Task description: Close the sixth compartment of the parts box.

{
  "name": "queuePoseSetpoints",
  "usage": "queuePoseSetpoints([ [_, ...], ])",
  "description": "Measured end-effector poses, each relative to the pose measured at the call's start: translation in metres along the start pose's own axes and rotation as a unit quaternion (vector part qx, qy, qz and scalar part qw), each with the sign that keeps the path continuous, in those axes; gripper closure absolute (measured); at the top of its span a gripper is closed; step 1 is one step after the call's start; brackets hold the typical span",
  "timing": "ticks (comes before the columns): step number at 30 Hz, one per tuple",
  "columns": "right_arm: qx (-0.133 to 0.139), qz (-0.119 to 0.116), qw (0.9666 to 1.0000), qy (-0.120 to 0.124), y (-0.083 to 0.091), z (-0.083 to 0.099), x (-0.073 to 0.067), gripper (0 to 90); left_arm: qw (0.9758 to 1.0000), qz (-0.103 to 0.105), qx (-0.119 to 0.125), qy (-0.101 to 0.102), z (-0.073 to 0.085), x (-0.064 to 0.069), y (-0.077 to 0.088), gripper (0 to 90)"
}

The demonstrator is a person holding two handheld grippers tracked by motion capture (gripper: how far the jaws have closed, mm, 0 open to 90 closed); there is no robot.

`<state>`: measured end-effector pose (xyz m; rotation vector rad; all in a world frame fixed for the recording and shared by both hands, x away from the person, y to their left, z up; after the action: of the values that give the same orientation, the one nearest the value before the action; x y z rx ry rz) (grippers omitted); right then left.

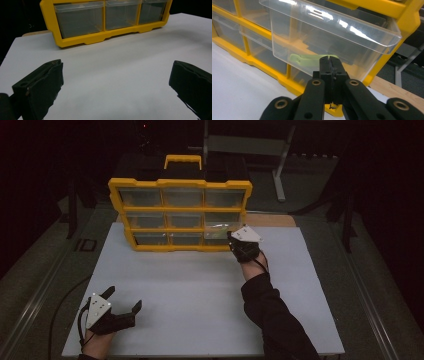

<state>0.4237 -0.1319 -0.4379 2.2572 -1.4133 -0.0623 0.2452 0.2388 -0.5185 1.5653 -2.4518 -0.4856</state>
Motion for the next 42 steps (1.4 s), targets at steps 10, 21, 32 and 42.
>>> queuePoseSetpoints([
  [10,-0.010,0.005,0.9999,0.009,-0.008,-0.007,0.005,90.0,1.0000,0.001,0.001,-0.003,0.000,0.001,0.000,0.0],
  [21,-0.016,0.008,0.9998,0.005,-0.017,-0.013,0.010,90.0,1.0000,0.002,0.002,0.003,0.000,-0.001,0.000,0.0],
  [32,-0.022,0.014,0.9996,0.010,-0.024,-0.021,0.016,90.0,1.0000,0.003,0.004,0.004,-0.001,0.000,0.001,0.0],
  [42,-0.027,0.009,0.9996,0.002,-0.033,-0.025,0.020,90.0,1.0000,0.004,0.003,0.003,0.000,-0.001,0.000,0.0],
])
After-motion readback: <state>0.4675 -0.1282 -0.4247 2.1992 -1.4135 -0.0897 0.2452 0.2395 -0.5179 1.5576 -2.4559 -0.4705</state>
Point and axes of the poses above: each handheld gripper's, and its own axes: y roughly backward along the jaws, z roughly out of its underside, x roughly to its right, the point moved 3 cm from there along -y, roughly forward along the jaws, and after that the axes turned 3 degrees about -x, right-handed, at the moved point
